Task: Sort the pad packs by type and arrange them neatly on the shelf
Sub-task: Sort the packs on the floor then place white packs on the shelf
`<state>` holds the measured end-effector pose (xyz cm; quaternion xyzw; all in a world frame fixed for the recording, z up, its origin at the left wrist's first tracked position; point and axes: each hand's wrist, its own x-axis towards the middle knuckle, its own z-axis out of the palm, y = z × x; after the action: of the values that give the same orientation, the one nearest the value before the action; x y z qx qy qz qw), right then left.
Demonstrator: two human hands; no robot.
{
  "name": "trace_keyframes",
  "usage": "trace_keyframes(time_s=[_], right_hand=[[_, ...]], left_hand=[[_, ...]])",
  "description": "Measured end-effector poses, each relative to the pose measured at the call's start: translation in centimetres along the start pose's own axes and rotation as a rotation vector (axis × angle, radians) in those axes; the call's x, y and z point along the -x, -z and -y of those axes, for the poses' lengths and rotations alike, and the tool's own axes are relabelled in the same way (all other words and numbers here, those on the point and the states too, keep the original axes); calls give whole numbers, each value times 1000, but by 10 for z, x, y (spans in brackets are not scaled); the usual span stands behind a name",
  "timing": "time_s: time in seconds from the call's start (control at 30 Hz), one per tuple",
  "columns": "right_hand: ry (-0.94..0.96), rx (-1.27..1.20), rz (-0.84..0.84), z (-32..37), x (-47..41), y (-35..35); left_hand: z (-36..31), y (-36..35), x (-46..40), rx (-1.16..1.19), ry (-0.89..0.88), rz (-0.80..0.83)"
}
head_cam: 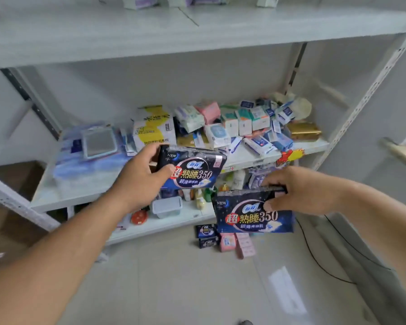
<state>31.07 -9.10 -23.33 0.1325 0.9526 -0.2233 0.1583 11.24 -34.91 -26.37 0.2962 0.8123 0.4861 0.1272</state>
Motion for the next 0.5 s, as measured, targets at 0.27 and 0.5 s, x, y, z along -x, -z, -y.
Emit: trace_keyframes(time_s=[0.27, 0.5], right_hand=[[170, 266, 21, -76, -65, -129], [133, 268, 127, -146, -115, -218]], left_hand=[[106, -105, 1, -209, 267, 135], [212, -191, -8, -244, 453, 251]])
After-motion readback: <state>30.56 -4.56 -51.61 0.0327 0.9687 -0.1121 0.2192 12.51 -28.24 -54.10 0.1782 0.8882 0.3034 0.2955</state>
